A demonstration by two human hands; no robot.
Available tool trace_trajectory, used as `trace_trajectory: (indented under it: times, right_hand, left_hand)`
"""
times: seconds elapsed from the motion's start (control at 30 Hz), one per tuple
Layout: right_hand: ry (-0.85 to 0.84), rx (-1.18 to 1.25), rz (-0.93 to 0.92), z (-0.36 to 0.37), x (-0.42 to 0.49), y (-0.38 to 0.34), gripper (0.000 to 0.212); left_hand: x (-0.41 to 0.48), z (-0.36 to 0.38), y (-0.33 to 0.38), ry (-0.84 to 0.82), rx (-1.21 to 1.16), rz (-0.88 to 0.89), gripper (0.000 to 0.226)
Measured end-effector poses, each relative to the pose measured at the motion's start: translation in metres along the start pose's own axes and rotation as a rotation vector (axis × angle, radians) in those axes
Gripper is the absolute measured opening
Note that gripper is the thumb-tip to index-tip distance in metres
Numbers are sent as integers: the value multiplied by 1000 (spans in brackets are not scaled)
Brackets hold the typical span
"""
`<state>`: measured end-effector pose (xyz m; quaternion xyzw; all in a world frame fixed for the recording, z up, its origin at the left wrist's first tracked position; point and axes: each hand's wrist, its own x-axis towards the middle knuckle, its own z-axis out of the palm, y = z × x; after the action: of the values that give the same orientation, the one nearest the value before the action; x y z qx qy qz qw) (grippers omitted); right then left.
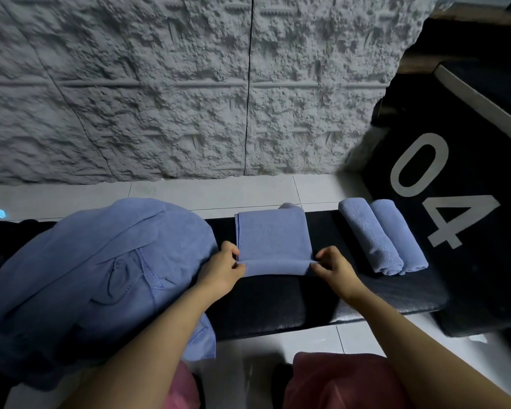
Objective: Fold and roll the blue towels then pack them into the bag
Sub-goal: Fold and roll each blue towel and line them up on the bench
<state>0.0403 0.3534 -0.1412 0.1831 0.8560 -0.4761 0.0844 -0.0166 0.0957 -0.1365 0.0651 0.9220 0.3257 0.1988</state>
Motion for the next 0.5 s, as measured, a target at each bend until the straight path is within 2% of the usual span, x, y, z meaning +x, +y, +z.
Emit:
trace_trajectory:
  times: [0.13, 0.23, 0.3, 0.43, 0.5]
  right_hand:
    - [-14, -122, 14, 2, 3, 1, 21]
    - [113, -334, -200, 2, 5, -2, 20]
    - [124, -480, -357, 3, 3, -6, 13]
    - [64, -723, -574, 0, -3, -6, 10]
    - [31, -771, -684, -6, -5, -2, 15]
  left_hand:
    - [0, 4, 1, 12, 40, -8, 25]
    - [-1, 4, 2, 163, 206, 121, 16]
    - [-2, 2, 3, 209, 302, 265, 8]
    - [-3, 2, 3, 161, 357, 354, 13]
    - [-5, 1, 3, 117, 384, 361, 24]
